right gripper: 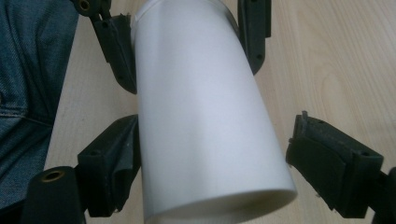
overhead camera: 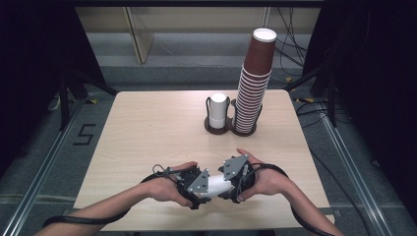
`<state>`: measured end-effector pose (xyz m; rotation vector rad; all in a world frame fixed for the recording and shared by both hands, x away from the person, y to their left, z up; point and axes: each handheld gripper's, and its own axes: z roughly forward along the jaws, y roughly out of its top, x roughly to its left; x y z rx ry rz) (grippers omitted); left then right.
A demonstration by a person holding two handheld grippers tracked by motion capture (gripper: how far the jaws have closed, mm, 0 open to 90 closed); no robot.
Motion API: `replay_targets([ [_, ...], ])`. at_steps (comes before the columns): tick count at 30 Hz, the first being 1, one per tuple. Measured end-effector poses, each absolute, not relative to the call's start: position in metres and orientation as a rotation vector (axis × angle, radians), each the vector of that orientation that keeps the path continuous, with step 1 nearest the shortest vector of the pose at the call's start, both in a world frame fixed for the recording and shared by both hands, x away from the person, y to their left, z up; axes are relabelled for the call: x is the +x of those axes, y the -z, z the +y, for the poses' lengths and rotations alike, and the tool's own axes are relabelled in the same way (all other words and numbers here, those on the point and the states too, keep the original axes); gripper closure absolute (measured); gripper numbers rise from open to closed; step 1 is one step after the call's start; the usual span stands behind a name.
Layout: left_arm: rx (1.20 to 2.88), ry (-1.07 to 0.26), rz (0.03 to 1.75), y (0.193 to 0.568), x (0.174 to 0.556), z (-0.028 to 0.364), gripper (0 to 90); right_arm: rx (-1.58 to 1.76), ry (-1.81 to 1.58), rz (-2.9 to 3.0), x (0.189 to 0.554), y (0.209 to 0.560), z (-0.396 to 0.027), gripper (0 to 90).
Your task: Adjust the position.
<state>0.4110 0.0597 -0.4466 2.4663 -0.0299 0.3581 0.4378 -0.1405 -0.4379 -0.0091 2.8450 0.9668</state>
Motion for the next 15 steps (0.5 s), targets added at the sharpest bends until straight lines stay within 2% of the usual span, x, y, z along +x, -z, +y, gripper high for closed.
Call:
replay_targets([
  [8, 2.477, -0.361, -0.044, 0.4476, 0.4114, 0.0571, 28.3, -0.006, -0.950, 2.883, 0.4348, 0.4399, -0.1381, 30.2],
  [15, 2.488, -0.352, -0.063, 0.4480, 0.4106, 0.0552, 28.3, -0.024, -0.932, 2.904, 0.4343, 0.4401, -0.1382, 32.5],
])
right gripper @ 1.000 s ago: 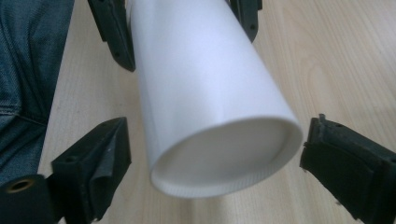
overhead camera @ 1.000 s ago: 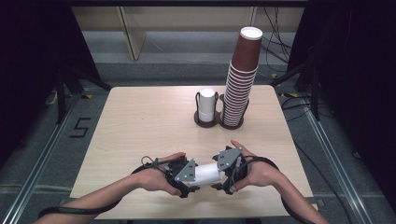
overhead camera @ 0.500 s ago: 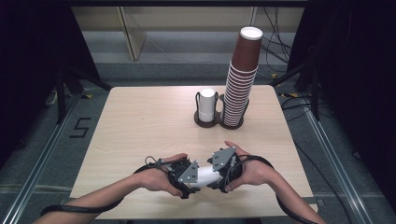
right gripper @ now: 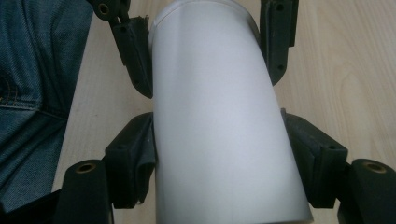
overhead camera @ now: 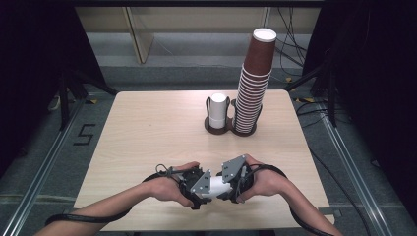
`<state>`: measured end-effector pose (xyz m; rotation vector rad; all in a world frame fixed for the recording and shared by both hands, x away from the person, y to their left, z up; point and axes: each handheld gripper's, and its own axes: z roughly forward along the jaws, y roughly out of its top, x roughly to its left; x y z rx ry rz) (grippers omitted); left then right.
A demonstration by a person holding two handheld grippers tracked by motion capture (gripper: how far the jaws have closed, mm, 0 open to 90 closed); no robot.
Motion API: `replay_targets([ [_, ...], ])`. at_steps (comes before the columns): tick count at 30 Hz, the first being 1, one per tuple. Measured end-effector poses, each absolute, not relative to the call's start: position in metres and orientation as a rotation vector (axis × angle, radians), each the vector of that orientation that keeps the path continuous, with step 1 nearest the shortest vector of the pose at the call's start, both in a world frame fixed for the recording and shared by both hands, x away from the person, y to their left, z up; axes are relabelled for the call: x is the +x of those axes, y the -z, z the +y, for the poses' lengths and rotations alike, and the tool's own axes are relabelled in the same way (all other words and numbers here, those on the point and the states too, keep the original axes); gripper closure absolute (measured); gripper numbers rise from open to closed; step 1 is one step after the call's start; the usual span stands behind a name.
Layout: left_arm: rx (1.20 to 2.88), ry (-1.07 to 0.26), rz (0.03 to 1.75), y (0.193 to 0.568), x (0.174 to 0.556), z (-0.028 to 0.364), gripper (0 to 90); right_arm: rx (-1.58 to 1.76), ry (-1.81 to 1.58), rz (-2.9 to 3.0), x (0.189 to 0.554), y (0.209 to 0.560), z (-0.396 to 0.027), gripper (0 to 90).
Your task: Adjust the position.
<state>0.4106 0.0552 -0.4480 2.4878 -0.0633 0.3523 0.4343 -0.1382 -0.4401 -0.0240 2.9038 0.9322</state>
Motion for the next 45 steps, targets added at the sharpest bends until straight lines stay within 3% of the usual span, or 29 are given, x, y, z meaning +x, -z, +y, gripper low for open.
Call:
replay_targets([
  [18, 2.492, -0.332, -0.050, 0.452, 0.411, 0.053, 27.9, -0.099, -0.949, 2.897, 0.438, 0.447, -0.145, 36.1],
  [20, 2.497, -0.320, -0.044, 0.452, 0.411, 0.053, 25.9, -0.162, -0.963, 2.881, 0.440, 0.447, -0.144, 36.1],
  [22, 2.501, -0.304, -0.028, 0.453, 0.411, 0.053, 15.0, -0.106, -0.963, 2.897, 0.437, 0.448, -0.147, 36.3],
  [27, 2.467, -0.307, 0.009, 0.455, 0.411, 0.059, 0.4, -0.113, -1.012, 2.844, 0.440, 0.449, -0.155, 36.3],
  [39, 2.425, -0.350, 0.066, 0.459, 0.416, 0.077, 0.0, -0.039, -1.153, 2.765, 0.439, 0.458, -0.175, 35.7],
  [45, 2.291, -0.339, 0.167, 0.459, 0.421, 0.086, 0.0, 0.062, -1.255, 2.685, 0.437, 0.466, -0.186, 35.5],
])
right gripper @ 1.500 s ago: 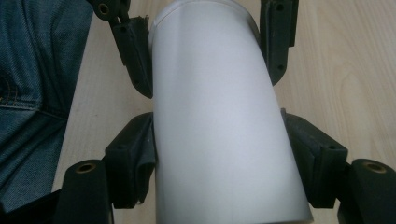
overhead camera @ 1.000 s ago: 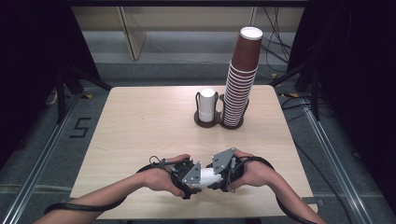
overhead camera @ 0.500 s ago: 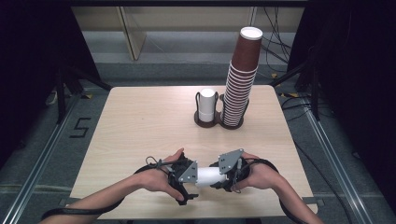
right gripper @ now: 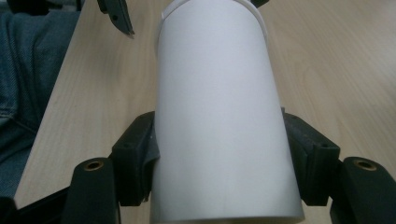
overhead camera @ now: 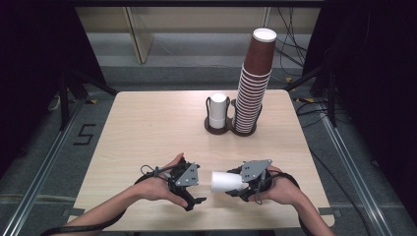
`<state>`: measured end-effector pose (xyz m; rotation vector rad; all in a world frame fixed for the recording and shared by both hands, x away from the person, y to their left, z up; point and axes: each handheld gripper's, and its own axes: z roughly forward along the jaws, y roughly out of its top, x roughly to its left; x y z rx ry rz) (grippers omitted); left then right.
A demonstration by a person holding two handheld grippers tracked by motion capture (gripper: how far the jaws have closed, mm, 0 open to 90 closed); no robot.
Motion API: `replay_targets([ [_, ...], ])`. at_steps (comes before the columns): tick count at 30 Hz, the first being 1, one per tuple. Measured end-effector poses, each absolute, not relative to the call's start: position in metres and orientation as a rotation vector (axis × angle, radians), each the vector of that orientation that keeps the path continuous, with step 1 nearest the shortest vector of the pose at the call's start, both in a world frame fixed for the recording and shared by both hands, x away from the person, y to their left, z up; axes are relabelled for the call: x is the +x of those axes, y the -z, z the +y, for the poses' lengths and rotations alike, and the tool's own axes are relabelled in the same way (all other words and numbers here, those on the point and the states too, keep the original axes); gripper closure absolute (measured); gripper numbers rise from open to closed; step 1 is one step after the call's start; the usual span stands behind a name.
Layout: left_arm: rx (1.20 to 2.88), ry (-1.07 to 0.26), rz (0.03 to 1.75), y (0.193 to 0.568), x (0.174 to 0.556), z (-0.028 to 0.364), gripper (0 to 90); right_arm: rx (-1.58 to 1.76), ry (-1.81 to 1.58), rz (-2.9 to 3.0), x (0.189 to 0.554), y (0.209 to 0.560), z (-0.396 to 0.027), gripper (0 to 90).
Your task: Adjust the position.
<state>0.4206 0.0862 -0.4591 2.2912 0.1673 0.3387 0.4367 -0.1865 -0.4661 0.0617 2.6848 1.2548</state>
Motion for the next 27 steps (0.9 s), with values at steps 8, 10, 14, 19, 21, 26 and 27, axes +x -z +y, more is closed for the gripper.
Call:
replay_targets([
  [8, 2.160, -0.298, 0.218, 0.461, 0.423, 0.097, 0.5, 0.148, -1.370, 2.565, 0.434, 0.470, -0.196, 35.4],
  [10, 2.127, -0.284, 0.225, 0.462, 0.422, 0.098, 1.2, 0.150, -1.373, 2.538, 0.434, 0.471, -0.197, 35.3],
  [14, 2.103, -0.278, 0.230, 0.462, 0.422, 0.099, 1.2, 0.171, -1.390, 2.537, 0.433, 0.471, -0.198, 35.3],
  [19, 2.058, -0.234, 0.272, 0.458, 0.425, 0.096, 1.1, 0.214, -1.435, 2.472, 0.434, 0.470, -0.200, 35.2],
  [21, 2.037, -0.210, 0.285, 0.457, 0.427, 0.095, 1.0, 0.219, -1.452, 2.452, 0.434, 0.471, -0.200, 35.1],
  [26, 2.027, -0.197, 0.289, 0.452, 0.429, 0.091, 1.1, 0.206, -1.469, 2.432, 0.431, 0.474, -0.200, 35.1],
  [27, 2.018, -0.196, 0.291, 0.451, 0.429, 0.090, 1.1, 0.206, -1.469, 2.432, 0.431, 0.474, -0.200, 35.1],
])
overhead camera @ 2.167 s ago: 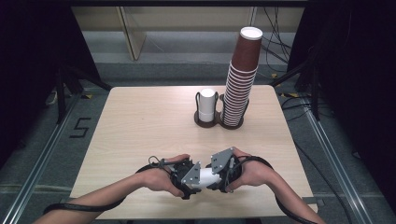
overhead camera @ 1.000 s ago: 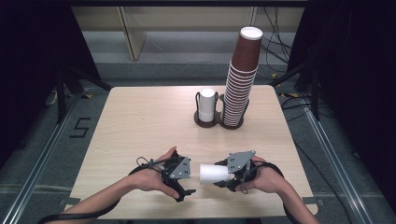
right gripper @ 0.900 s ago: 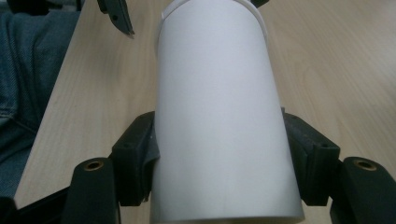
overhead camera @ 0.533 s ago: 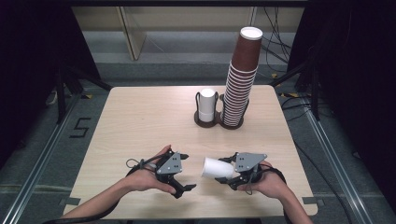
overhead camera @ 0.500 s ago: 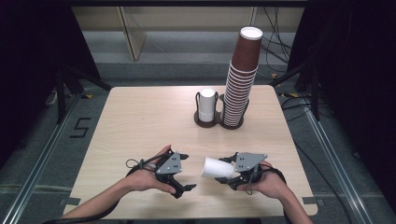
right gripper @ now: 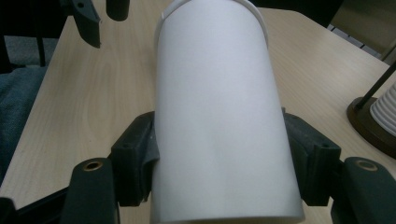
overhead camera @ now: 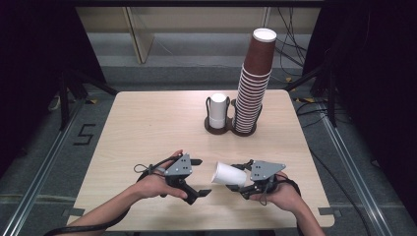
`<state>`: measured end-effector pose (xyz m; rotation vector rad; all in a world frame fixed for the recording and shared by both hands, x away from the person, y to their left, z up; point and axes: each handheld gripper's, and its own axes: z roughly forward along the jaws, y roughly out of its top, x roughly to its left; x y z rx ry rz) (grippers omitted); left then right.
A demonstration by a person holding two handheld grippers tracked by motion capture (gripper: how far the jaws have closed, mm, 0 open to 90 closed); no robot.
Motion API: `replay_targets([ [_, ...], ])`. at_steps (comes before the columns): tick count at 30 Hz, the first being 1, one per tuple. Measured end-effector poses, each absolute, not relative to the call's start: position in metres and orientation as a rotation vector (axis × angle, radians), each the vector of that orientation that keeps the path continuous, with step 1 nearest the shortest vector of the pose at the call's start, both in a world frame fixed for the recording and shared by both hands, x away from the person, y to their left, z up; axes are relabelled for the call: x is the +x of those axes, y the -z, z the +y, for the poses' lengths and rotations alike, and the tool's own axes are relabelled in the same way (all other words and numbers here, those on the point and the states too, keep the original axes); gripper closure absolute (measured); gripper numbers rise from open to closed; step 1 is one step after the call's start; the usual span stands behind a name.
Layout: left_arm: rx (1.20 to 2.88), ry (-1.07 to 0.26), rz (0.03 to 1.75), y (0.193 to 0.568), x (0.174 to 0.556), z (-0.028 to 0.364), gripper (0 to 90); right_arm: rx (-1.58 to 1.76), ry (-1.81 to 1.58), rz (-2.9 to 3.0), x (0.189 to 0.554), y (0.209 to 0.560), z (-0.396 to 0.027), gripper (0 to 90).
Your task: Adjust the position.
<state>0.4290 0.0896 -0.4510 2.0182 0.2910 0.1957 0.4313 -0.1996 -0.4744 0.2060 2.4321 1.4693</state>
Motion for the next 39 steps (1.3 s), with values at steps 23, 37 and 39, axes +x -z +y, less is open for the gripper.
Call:
replay_targets([
  [23, 2.027, -0.147, 0.200, 0.450, 0.442, 0.075, 7.1, 0.144, -1.482, 2.471, 0.427, 0.476, -0.189, 35.2],
  [37, 2.041, -0.116, 0.153, 0.451, 0.443, 0.070, 10.3, 0.104, -1.490, 2.471, 0.425, 0.476, -0.187, 35.2],
  [39, 2.043, -0.120, 0.148, 0.451, 0.443, 0.069, 10.8, 0.100, -1.488, 2.473, 0.425, 0.476, -0.187, 35.2],
])
